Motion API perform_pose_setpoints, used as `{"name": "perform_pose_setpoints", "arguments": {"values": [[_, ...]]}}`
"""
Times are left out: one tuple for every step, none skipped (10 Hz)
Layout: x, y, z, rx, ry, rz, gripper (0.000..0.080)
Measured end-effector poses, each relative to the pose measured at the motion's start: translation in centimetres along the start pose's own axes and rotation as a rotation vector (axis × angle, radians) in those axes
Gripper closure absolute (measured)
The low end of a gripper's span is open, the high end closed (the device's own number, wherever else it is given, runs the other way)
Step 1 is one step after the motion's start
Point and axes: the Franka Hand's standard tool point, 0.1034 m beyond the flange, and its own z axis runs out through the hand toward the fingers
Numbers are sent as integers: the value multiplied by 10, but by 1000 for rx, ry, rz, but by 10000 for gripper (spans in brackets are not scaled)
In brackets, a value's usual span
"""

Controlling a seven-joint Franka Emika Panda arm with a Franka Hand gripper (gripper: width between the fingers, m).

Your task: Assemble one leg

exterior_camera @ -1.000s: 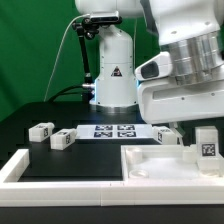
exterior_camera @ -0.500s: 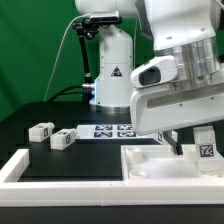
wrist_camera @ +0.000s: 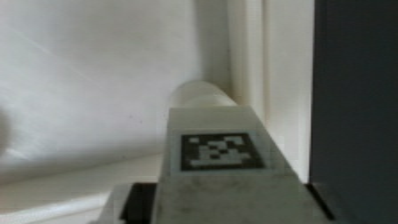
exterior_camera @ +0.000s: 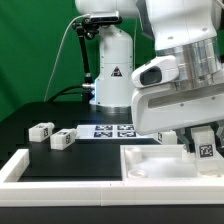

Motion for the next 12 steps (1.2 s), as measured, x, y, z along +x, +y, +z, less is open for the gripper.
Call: {"name": "perform_pose_setpoints", "arguments": {"values": [[0, 0, 0, 0, 0, -2, 511], [0, 0, 0, 6, 0, 39, 511], [-1, 0, 1, 32, -5, 225, 511], [-1, 0, 1, 43, 3, 351, 511], [-3, -1, 2, 42, 14, 462, 511], [-3, -1, 2, 40, 20, 586, 511], [-3, -1, 2, 40, 22, 678, 511], [-3, -1, 3, 48, 25, 808, 511], [-4, -2, 3, 51, 29, 938, 511], [-5, -4, 4, 50, 31, 1049, 509], [-6, -7, 5, 49, 30, 1099, 509], [-7, -9, 5, 58, 23, 1217, 509]]}}
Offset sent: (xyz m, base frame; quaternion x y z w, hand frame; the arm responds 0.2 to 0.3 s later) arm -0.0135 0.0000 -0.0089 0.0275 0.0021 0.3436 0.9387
